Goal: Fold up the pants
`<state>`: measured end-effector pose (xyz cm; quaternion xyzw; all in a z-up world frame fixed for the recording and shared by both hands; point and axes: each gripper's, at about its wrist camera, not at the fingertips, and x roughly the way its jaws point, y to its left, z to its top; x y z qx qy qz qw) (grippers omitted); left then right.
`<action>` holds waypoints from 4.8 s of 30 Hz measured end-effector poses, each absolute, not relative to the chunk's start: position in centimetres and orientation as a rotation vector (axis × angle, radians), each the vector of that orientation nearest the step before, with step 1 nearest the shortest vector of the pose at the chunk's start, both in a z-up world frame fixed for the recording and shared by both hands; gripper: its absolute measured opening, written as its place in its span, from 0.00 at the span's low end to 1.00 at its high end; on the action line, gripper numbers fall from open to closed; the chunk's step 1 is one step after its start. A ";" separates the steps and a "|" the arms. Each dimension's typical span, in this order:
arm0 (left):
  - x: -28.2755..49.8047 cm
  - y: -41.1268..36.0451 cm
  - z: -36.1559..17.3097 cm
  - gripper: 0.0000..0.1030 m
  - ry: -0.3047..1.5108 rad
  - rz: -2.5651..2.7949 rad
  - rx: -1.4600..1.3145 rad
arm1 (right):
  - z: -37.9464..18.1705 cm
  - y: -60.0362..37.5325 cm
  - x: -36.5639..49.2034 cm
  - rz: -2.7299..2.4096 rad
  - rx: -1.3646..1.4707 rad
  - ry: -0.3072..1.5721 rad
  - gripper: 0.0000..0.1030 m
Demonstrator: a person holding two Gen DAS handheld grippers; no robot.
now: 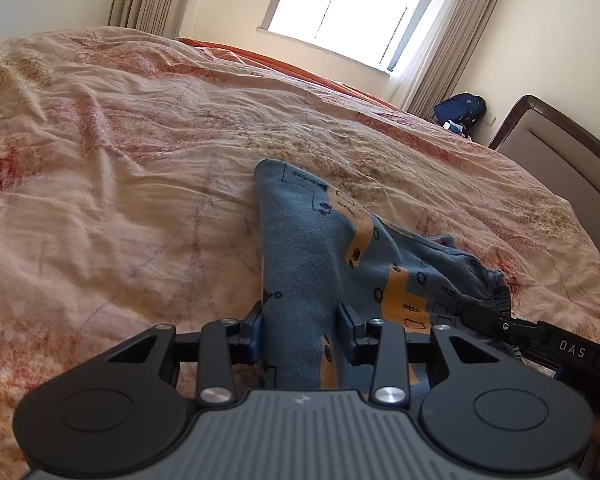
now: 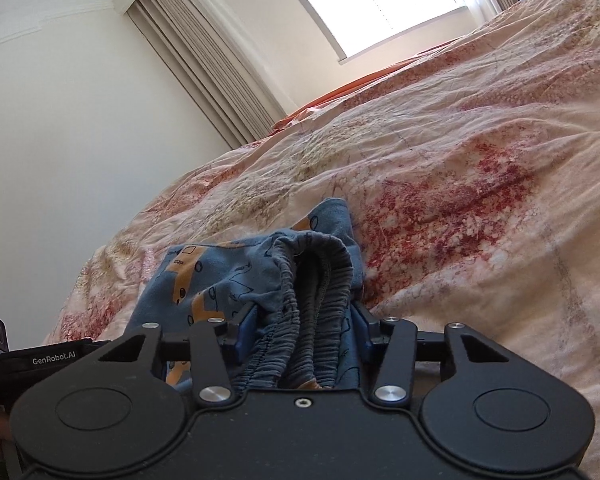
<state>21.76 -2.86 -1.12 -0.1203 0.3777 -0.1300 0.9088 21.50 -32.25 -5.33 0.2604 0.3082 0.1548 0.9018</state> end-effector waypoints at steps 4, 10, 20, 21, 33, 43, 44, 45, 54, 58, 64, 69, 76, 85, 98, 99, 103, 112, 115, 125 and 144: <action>21.3 -3.4 0.1 0.17 0.741 -0.279 -0.211 | -4.0 -31.3 20.9 0.317 0.500 0.597 0.26; 21.2 -2.8 2.6 0.15 0.659 -0.277 -0.164 | -0.9 -30.1 20.6 0.344 0.445 0.506 0.22; 24.6 0.4 3.8 0.16 0.592 -0.188 -0.136 | 0.7 -26.2 25.9 0.415 0.433 0.455 0.22; 25.0 0.7 3.5 0.16 0.600 -0.181 -0.141 | 0.5 -25.8 26.6 0.420 0.430 0.461 0.22; 26.1 1.7 0.8 0.20 0.660 -0.159 -0.171 | -2.4 -24.6 28.9 0.396 0.429 0.535 0.26; 25.3 2.4 0.9 0.77 0.664 -0.114 -0.214 | -2.7 -25.4 28.3 0.351 0.444 0.539 0.63; 24.9 2.5 1.2 0.82 0.652 -0.110 -0.224 | -2.5 -25.4 28.1 0.351 0.444 0.531 0.67; 24.6 2.7 1.4 0.83 0.643 -0.109 -0.228 | -2.3 -25.5 27.7 0.350 0.441 0.523 0.73; 19.3 2.8 4.0 0.99 0.555 -0.062 -0.182 | 0.4 -25.0 22.5 0.329 0.350 0.430 0.99; 15.8 2.6 4.5 1.00 0.513 -0.062 -0.154 | 1.7 -24.4 19.1 0.324 0.286 0.381 0.99; 11.2 2.3 4.6 1.00 0.474 -0.064 -0.119 | 2.5 -23.6 13.9 0.318 0.224 0.331 0.99; 7.6 2.4 4.0 1.00 0.448 -0.056 -0.104 | 2.3 -23.3 10.3 0.300 0.206 0.310 0.99; 3.7 2.3 2.6 1.00 0.422 -0.052 -0.064 | 1.2 -22.9 6.0 0.256 0.189 0.306 1.00; 1.9 2.4 1.0 1.00 0.448 -0.037 -0.038 | -0.2 -22.5 3.8 0.238 0.160 0.358 1.00; 2.1 3.1 0.3 1.00 0.468 -0.022 -0.041 | -1.0 -22.2 3.5 0.237 0.149 0.369 1.00; 2.1 3.1 0.2 1.00 0.470 -0.021 -0.041 | -1.0 -22.2 3.5 0.237 0.150 0.367 1.00; 2.3 3.1 0.0 1.00 0.476 -0.018 -0.041 | -1.2 -22.2 3.5 0.237 0.153 0.365 1.00; 2.6 3.3 -0.3 1.00 0.491 -0.016 -0.039 | -1.7 -22.1 3.9 0.239 0.155 0.374 1.00; 2.7 3.3 -0.3 1.00 0.491 -0.018 -0.038 | -1.8 -22.2 3.9 0.238 0.156 0.374 1.00; 2.8 3.3 -0.4 1.00 0.494 -0.015 -0.040 | -1.8 -22.3 4.0 0.238 0.157 0.376 1.00; 2.7 3.3 -0.1 1.00 0.505 -0.025 -0.058 | -1.8 -22.2 4.0 0.239 0.157 0.375 1.00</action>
